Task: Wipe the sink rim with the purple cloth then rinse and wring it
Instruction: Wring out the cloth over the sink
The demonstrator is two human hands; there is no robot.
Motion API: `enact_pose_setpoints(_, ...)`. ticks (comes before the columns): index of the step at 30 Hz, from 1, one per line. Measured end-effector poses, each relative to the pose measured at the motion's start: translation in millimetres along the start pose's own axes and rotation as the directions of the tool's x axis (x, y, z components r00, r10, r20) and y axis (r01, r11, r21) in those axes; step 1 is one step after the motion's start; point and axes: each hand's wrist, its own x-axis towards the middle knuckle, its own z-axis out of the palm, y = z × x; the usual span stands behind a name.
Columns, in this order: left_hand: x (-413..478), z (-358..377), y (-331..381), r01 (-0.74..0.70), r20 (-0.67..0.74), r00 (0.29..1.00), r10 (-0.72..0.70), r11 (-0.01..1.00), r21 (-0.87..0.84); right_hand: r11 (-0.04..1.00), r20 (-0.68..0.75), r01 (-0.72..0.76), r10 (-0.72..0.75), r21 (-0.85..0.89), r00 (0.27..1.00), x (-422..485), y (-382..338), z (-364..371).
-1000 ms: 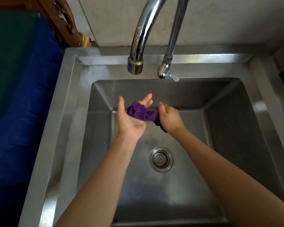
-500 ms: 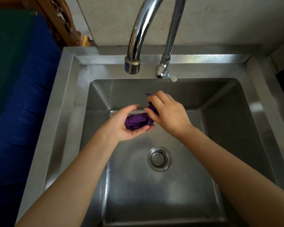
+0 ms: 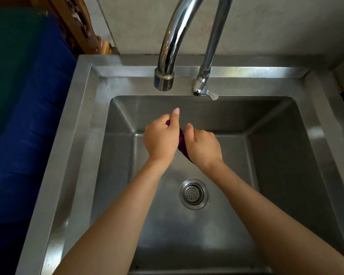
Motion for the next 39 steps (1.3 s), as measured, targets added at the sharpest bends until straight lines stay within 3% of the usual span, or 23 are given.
enact_pose_setpoints(4,-0.1,1.6,-1.2,-0.015,-0.019,1.0,0.012,0.991,-0.136,0.959,0.079,-0.187,0.174,0.212,0.982,1.0,-2.7,3.5)
enact_pose_setpoints(7,-1.3,4.3,-0.8,0.032,0.005,0.999,-0.031,0.972,-0.234,0.768,0.234,-0.418,0.347,0.485,0.908,-2.2,-5.2,10.2)
enact_pose_setpoints(12,-1.6,3.8,1.5,0.094,0.082,0.994,-0.071,0.937,-0.337,0.516,0.523,-0.613,0.328,0.599,0.787,-7.5,-8.3,6.4)
enact_pose_setpoints(15,-1.2,3.0,2.9,0.131,0.119,0.989,-0.091,0.91,-0.393,0.532,0.563,-0.622,0.296,0.574,0.772,-3.7,-7.4,2.6)
enact_pose_setpoints(19,-1.9,2.7,-0.5,0.134,0.117,0.988,-0.098,0.926,-0.354,0.765,0.485,-0.492,0.272,0.415,0.831,1.7,5.0,-9.6)
enact_pose_setpoints(21,0.1,0.0,-3.8,0.207,0.092,0.978,-0.186,0.918,-0.339,0.757,0.481,-0.447,0.201,0.476,0.853,-0.1,13.7,-16.4)
enact_pose_setpoints(23,3.5,-2.3,-5.4,0.392,0.118,0.918,-0.378,0.826,-0.405,0.732,0.396,-0.336,0.098,0.593,0.913,-5.5,22.1,-19.5)
enact_pose_setpoints(25,6.6,-5.8,-3.7,0.575,0.204,0.812,-0.547,0.688,-0.444,0.786,0.244,-0.078,-0.094,0.613,0.965,-12.7,28.7,-19.0)
enact_pose_setpoints(26,8.8,-7.4,-3.6,0.646,0.246,0.754,-0.609,0.623,-0.441,0.813,0.195,0.06,-0.21,0.579,0.958,-16.0,30.4,-18.7)
enact_pose_setpoints(28,13.6,-10.6,-2.7,0.752,0.353,0.649,-0.674,0.498,-0.431,0.844,0.156,0.288,-0.393,0.452,0.906,-19.1,29.7,-20.6)
enact_pose_setpoints(30,17.5,-11.4,-3.0,0.813,0.483,0.577,-0.658,0.414,-0.409,0.821,0.124,0.54,-0.564,0.183,0.816,-17.7,23.7,-25.4)
enact_pose_setpoints(33,14.9,-16.2,4.6,0.873,0.628,0.487,-0.606,0.319,-0.369,0.624,0.078,0.746,-0.752,-0.232,0.654,-7.1,10.1,-24.7)
enact_pose_setpoints(35,8.4,-19.6,10.6,0.901,0.686,0.431,-0.587,0.315,-0.297,0.57,0.048,0.766,-0.792,-0.296,0.608,3.1,5.1,-22.5)
enact_pose_setpoints(39,-0.8,-23.7,9.2,0.931,0.726,0.32,-0.609,0.345,-0.122,0.451,0.017,0.861,-0.884,-0.236,0.468,16.0,2.2,-21.9)
